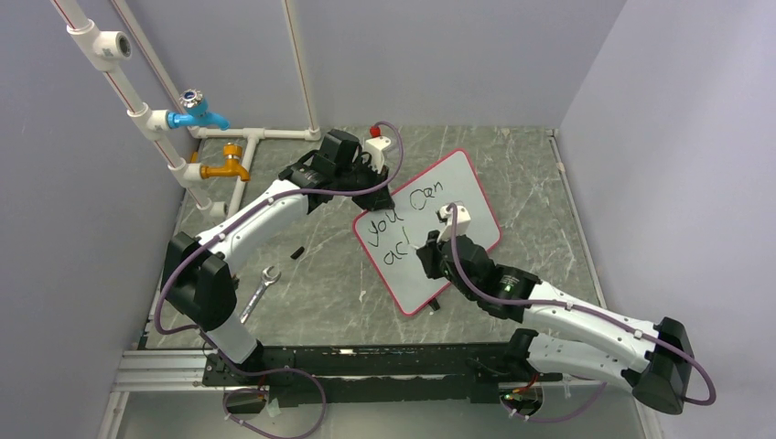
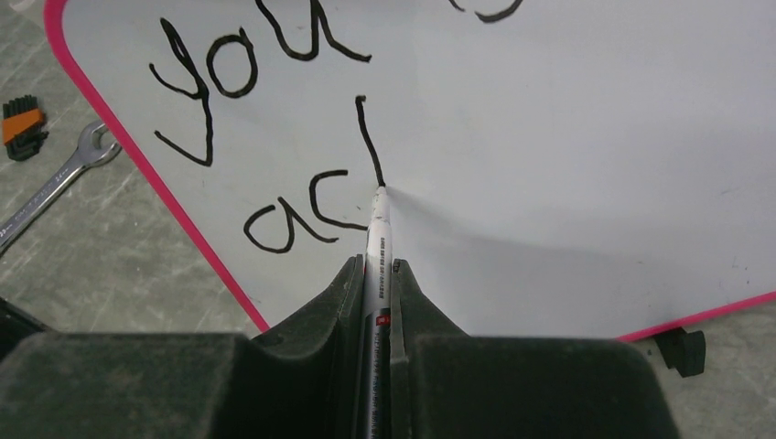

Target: Write a sentence on the whiteboard

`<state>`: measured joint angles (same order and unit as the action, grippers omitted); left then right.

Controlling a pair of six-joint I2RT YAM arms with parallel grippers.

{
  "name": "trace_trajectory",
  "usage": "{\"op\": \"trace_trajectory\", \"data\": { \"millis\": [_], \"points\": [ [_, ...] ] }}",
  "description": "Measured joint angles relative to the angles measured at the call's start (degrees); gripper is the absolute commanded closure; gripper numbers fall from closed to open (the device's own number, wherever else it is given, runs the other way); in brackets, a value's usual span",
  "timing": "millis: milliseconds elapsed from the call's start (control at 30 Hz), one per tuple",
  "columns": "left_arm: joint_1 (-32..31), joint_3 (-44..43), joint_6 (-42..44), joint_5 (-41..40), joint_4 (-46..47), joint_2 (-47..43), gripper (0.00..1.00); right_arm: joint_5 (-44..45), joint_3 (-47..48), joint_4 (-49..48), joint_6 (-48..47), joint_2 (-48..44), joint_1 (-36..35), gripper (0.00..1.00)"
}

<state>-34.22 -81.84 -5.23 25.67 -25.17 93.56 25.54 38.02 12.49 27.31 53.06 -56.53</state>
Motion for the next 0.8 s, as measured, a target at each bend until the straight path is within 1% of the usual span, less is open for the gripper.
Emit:
{"op": "trace_trajectory", "data": {
  "millis": [300,533,800],
  "points": [
    [0.0,0.0,0.0,0.0,0.0,0.0,1.00,-1.6,-2.0,2.0,2.5,-2.5,0.0,1.00],
    [0.0,0.0,0.0,0.0,0.0,0.0,1.00,-1.8,-1.9,2.4,2.5,-2.4,0.0,1.00],
    [0.0,0.0,0.0,0.0,0.0,0.0,1.00,-1.3,0.6,4.0,2.0,-0.3,0.0,1.00]
  ]
}}
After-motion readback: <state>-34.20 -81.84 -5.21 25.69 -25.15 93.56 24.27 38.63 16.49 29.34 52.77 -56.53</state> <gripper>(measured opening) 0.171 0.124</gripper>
